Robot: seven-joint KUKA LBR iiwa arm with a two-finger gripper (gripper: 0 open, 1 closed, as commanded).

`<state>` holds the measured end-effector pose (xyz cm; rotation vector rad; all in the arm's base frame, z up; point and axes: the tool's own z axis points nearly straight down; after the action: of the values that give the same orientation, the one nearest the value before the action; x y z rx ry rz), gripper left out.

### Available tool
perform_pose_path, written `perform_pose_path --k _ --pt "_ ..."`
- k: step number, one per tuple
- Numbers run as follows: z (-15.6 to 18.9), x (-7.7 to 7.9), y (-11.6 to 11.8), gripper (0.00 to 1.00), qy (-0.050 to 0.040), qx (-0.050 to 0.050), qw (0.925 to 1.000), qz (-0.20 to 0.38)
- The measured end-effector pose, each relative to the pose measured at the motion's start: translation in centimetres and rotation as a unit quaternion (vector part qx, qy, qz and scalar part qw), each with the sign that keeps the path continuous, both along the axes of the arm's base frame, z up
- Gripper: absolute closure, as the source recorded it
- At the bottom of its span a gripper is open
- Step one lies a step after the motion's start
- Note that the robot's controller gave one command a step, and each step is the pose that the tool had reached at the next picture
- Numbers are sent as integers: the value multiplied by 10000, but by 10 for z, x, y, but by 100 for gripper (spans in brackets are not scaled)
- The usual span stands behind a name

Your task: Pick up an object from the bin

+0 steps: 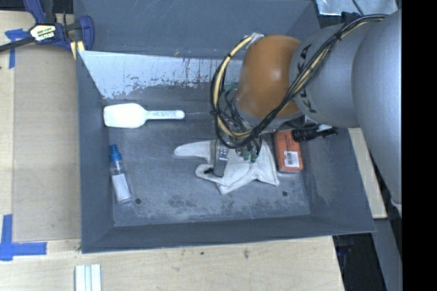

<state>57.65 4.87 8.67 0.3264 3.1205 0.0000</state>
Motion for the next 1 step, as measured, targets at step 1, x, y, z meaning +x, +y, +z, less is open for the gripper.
perform_pose_path --k 1 --pt "-12 2 11 100 -23 6 9926 1211"
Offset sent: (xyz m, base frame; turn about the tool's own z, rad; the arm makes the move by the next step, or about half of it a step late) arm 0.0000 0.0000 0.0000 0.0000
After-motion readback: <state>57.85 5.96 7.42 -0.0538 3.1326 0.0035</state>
